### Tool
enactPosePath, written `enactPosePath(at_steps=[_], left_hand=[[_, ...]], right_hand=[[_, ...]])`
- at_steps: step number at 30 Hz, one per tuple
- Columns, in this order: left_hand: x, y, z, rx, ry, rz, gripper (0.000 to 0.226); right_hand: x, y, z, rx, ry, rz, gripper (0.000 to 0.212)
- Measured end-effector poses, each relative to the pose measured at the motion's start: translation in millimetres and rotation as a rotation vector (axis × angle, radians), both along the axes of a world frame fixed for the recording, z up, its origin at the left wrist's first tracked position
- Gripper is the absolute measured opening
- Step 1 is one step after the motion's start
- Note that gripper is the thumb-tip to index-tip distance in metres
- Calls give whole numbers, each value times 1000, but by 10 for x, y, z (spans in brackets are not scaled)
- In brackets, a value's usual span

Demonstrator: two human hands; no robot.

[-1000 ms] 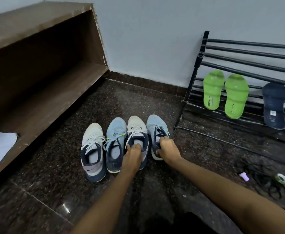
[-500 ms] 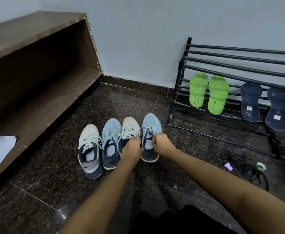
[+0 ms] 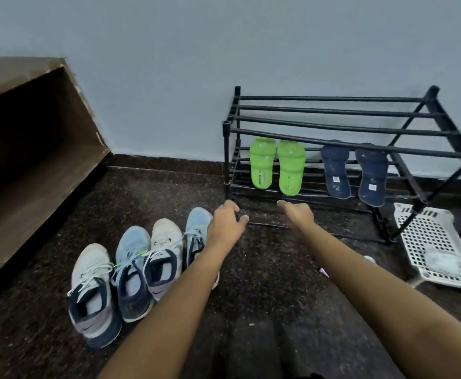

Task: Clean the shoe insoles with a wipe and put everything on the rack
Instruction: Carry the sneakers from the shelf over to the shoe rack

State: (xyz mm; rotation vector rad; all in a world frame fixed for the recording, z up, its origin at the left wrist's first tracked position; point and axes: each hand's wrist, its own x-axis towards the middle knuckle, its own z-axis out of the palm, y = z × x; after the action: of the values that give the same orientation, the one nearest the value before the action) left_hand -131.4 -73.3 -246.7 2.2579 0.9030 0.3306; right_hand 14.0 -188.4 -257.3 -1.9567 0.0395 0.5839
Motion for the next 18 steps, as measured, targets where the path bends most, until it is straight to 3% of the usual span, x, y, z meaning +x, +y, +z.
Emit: enactPosePath(at_steps=[2,6,13,18], left_hand=[[187,-19,-1,-21,-13,-11,31],[520,-59,-78,-91,-7,-10,39],[925,18,-281,-200,1,38,56],[1189,98,-311,-265,-18,87,49]], right_hand=[[164,-40,-38,21,55,-36,59],[396,-37,-126,146,135,-75,70],[643,54,-309,206,230,-40,45],[755,138,-346,280,285,-78,34]])
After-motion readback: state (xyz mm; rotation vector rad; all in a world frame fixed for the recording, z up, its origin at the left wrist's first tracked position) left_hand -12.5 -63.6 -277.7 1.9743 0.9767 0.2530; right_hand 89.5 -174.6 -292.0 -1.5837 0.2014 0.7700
